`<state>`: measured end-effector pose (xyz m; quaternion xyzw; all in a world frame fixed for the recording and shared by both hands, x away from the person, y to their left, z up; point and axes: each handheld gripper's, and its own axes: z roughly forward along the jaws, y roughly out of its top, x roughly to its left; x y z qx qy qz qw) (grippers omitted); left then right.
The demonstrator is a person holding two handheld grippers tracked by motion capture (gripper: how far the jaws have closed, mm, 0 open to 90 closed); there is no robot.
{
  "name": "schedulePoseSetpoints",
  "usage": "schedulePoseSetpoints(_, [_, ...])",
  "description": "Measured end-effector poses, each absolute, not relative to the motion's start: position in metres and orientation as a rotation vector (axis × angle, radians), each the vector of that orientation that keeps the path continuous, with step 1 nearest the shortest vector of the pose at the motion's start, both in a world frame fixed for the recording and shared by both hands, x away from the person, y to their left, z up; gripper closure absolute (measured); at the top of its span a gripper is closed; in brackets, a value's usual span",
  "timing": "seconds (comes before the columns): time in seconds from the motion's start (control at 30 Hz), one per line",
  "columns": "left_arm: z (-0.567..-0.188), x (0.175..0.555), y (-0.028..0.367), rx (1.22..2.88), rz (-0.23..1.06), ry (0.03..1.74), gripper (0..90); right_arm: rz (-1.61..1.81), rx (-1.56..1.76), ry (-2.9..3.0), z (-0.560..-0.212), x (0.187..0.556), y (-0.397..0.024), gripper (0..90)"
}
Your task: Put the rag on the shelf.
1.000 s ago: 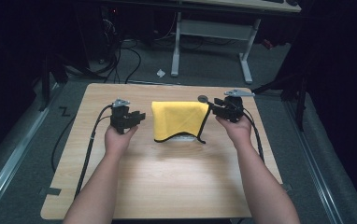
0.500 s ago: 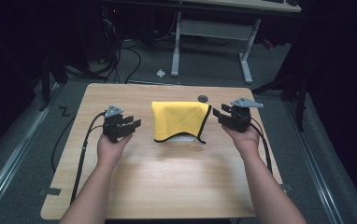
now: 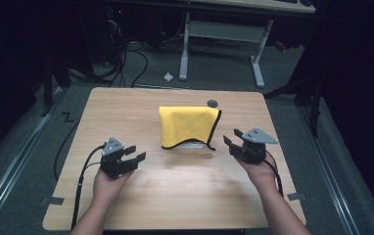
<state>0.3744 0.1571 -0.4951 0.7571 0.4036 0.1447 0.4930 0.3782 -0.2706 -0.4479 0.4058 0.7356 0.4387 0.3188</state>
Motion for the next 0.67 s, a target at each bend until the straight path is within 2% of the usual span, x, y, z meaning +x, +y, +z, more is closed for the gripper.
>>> schedulePoseSetpoints(0.2, [-0.514, 0.341, 0.157, 1.880, 0.312, 0.971, 46.0, 1.147, 1.042, 1.991, -0.466, 0.343, -0.261, 49.0])
schedulePoseSetpoints(0.43, [-0.527, 0.311, 0.143, 1.951, 0.267, 0.915, 45.1, 1.077, 1.073, 2.053, -0.506, 0.301, -0.255, 50.1])
schedulePoseSetpoints(0.67, [-0.524, 0.313, 0.142, 1.957, 0.282, 0.884, 44.1, 1.043, 1.116, 2.070, -0.516, 0.301, -0.254, 47.7])
